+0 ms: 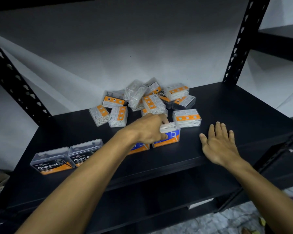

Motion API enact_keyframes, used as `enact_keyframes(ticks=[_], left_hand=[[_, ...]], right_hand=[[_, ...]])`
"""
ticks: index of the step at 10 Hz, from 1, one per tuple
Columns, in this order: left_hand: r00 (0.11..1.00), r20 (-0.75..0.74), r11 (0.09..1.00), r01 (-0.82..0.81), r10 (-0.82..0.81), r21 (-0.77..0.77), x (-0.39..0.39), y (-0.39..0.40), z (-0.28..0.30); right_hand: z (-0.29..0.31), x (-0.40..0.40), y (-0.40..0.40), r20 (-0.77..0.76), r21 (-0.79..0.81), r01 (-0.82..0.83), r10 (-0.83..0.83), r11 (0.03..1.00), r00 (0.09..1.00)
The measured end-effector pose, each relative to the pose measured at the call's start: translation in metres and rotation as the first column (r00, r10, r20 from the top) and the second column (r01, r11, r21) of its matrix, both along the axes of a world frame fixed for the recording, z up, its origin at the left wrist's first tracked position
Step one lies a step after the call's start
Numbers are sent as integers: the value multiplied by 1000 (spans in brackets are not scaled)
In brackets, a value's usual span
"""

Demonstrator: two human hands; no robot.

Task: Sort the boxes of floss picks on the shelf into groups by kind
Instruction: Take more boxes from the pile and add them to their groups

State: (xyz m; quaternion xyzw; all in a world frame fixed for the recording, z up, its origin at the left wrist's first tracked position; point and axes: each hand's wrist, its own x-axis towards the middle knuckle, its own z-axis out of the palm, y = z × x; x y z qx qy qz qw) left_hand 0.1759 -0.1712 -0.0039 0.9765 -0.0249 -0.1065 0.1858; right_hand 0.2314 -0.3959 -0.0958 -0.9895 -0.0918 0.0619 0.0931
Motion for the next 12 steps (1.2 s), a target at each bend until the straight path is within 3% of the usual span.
enact_keyframes(ticks=[4,5,6,7,8,9,11,12], left_hand=[[1000,-8,1000,0,0,6,-3,3,-1],[1000,-10,1000,-8,8,0,-3,4,2],[997,47,997,-67,69,-38,-3,7,6],[956,211,979,-200,202,-31,-1,14,13],[881,371,940,-337,294,55,3,22,16],[860,450,917,-354,240,186,5,27,16],[931,357,870,-109,-81,481,27,37,23],[954,255,819,-18,-158,574,46,36,27]], right_hand=[[1,0,0,17,35,0,0,999,1000],[4,2,1,31,116,-13,10,993,999],[17,11,3,178,209,-143,106,967,978],[35,26,7,276,185,-369,313,911,909],[50,45,14,231,79,-512,484,855,844],[61,56,23,116,12,-562,557,827,822],[62,68,28,63,-7,-578,578,816,814],[60,72,27,43,80,-565,564,821,825]])
